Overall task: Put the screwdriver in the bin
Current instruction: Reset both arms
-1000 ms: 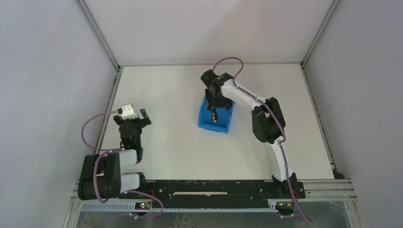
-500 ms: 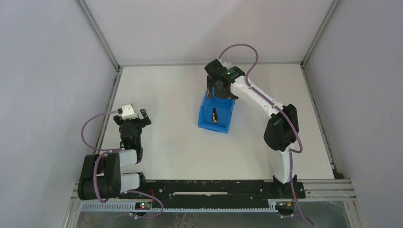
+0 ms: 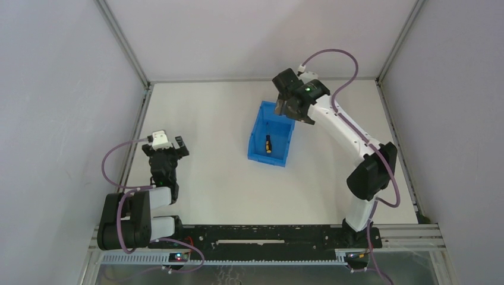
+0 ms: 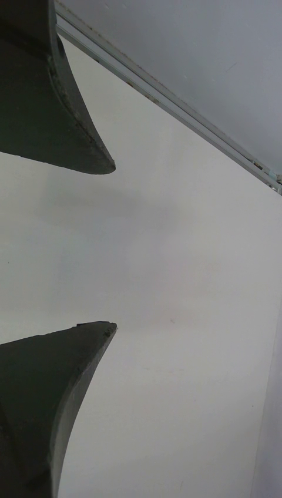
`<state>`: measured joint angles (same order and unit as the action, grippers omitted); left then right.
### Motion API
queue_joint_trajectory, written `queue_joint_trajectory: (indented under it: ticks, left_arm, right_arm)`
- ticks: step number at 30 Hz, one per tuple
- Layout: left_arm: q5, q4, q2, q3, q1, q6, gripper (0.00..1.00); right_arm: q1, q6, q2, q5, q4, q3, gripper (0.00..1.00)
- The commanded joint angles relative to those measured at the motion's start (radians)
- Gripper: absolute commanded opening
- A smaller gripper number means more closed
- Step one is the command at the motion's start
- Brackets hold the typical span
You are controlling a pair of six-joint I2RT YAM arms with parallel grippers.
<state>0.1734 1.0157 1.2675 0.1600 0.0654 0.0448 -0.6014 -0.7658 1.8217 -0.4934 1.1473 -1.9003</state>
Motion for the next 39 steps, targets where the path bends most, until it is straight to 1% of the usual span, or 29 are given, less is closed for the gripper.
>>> queue_joint_trajectory:
  ticks: [1,13,18,22,28,33,37,39]
  left_arm:
    - [0.01,0.037,-0.01,0.032,-0.005,-0.017,1.0]
    - [0.01,0.037,-0.01,0.032,-0.005,-0.017,1.0]
    - [0.01,0.037,-0.01,0.032,-0.005,-0.017,1.0]
    - [0.01,0.037,-0.01,0.032,-0.006,-0.017,1.0]
    - [0.01,0.037,-0.011,0.032,-0.006,-0.017,1.0]
    - [0.009,0.037,-0.01,0.032,-0.005,-0.017,1.0]
    - [0.01,0.037,-0.01,0.032,-0.006,-0.018,1.0]
    - [0.01,0.037,-0.01,0.032,-0.005,-0.016,1.0]
  right_arm:
    - [0.073,0.012,-0.075,-0.017,-0.03,0.068,1.0]
    - [0.26,0.24,-0.314,0.047,-0.274,0.401,1.0]
    - [0.358,0.301,-0.42,0.091,-0.332,0.517,1.0]
    - [0.432,0.349,-0.462,0.124,-0.348,0.559,1.0]
    - [0.528,0.399,-0.473,0.206,-0.379,0.601,1.0]
    - [0.556,0.417,-0.472,0.231,-0.422,0.639,1.0]
    - [0.559,0.43,-0.474,0.234,-0.433,0.644,1.0]
    - [0.574,0.428,-0.48,0.259,-0.433,0.644,1.0]
